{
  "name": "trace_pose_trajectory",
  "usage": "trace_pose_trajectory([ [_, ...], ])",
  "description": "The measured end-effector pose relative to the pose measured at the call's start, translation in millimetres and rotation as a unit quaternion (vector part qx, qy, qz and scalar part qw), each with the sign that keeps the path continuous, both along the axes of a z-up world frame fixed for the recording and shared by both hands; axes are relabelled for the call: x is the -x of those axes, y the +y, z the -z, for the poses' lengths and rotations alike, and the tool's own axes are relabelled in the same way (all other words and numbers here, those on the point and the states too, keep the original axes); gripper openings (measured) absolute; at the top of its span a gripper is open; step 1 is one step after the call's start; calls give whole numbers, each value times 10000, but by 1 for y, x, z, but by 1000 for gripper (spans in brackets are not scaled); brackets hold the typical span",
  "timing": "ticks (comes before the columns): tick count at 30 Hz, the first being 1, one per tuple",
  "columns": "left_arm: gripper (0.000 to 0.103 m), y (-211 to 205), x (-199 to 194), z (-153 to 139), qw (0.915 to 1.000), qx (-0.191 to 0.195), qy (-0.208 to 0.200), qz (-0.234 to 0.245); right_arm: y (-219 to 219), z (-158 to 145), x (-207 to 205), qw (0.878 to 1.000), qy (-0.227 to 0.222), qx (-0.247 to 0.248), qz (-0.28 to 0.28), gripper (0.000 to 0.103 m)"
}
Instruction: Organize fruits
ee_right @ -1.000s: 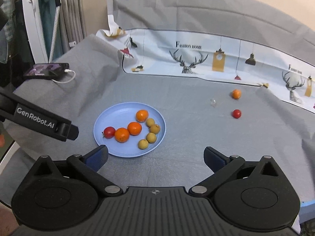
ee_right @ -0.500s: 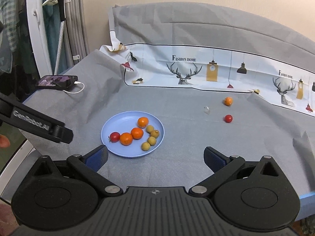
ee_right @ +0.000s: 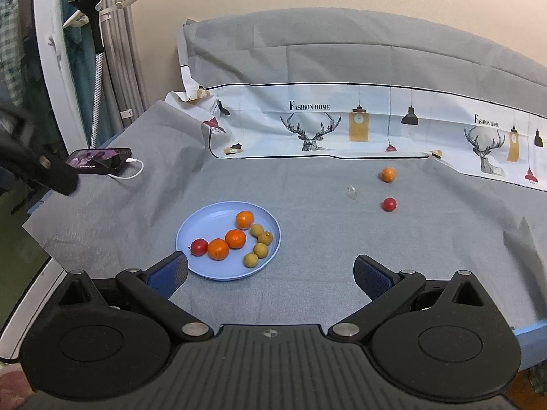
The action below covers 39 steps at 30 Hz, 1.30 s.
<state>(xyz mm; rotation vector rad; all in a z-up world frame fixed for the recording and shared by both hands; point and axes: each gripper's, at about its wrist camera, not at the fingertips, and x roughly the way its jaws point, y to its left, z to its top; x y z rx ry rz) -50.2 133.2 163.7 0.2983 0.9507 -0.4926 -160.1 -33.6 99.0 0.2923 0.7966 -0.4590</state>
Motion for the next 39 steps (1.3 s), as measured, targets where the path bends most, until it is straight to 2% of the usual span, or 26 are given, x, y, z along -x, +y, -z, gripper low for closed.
trace_pose_trajectory([
  [10, 103, 19, -3, -88, 9966, 817, -14, 107, -12, 2, -13, 9992, 293, -216, 187, 102],
  [12, 103, 22, -6, -102, 9952, 978, -91, 48, -14, 3, -16, 9989, 330, -243, 237, 102],
  [15, 103, 19, -5, -112, 9947, 997, -209, 153, -15, 5, -23, 9982, 405, -347, 266, 102],
  [19, 103, 14, -4, -113, 9946, 948, -173, 393, -17, 8, -31, 9973, 465, -493, 276, 102],
  [23, 103, 16, -12, -111, 9943, 994, -68, 368, -17, 11, -37, 9969, 529, -520, 270, 102],
  [31, 103, 12, -21, -111, 9941, 977, -228, 411, -20, 21, -45, 9958, 624, -625, 254, 102],
  [39, 103, -5, -38, -97, 9959, 803, -131, 399, -31, 35, -54, 9946, 681, -690, 362, 102],
])
